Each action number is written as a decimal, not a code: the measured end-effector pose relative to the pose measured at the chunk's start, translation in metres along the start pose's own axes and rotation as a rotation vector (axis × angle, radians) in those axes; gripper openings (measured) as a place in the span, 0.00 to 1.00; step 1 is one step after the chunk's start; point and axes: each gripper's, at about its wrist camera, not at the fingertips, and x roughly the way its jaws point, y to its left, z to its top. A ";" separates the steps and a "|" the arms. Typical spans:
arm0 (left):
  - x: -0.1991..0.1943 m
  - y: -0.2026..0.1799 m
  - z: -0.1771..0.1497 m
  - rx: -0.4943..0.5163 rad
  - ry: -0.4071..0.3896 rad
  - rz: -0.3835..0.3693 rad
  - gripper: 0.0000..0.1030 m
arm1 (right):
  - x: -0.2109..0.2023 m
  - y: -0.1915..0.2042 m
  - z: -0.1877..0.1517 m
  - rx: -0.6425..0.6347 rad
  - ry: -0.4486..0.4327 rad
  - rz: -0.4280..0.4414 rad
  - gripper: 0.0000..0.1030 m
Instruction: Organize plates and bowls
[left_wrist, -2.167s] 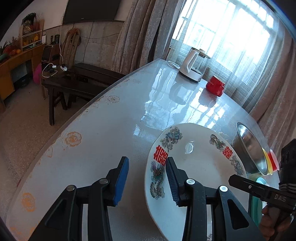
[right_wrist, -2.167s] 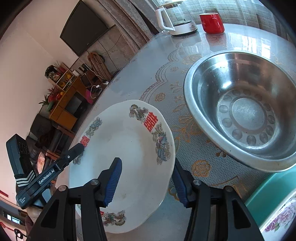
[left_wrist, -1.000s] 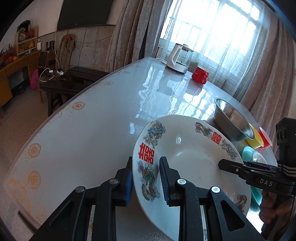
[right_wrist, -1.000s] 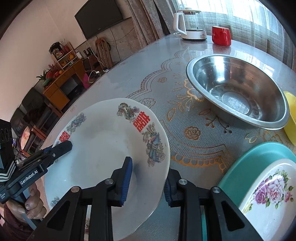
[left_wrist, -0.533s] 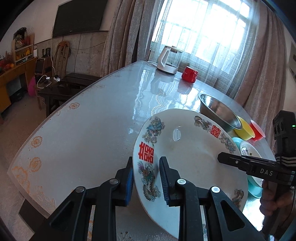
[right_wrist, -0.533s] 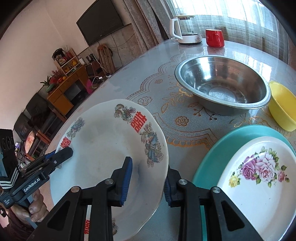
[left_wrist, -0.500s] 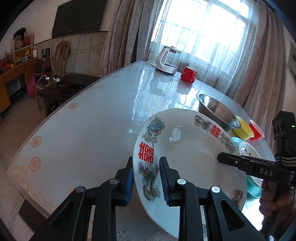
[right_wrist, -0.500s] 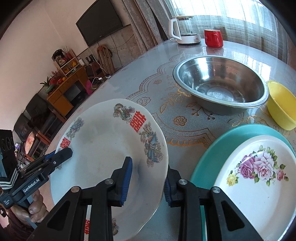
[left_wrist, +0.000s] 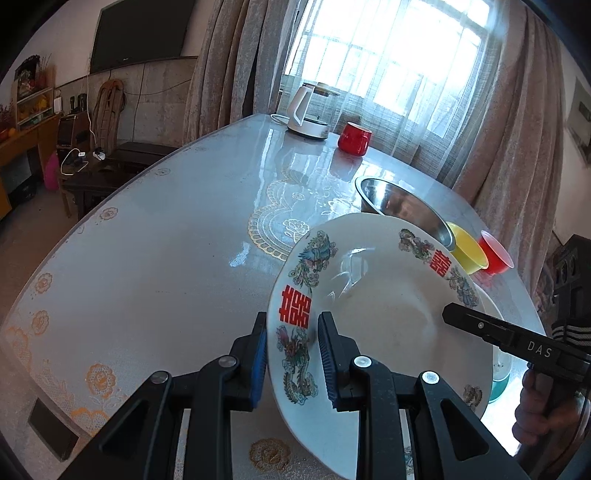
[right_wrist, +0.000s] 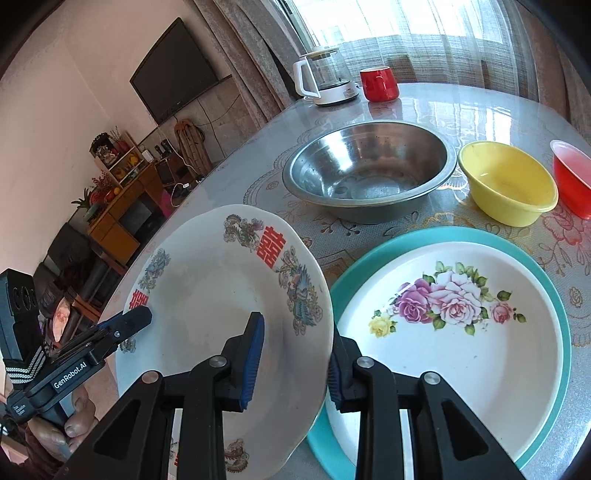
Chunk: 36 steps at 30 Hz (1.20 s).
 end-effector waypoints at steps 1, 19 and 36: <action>0.000 -0.003 0.000 -0.001 0.004 -0.006 0.25 | -0.003 -0.002 -0.001 0.009 -0.002 -0.001 0.28; 0.007 -0.040 0.012 0.018 0.009 -0.011 0.25 | -0.034 -0.025 -0.003 0.078 -0.068 -0.041 0.27; 0.043 -0.119 0.015 0.130 0.080 -0.094 0.25 | -0.078 -0.089 -0.013 0.224 -0.148 -0.136 0.27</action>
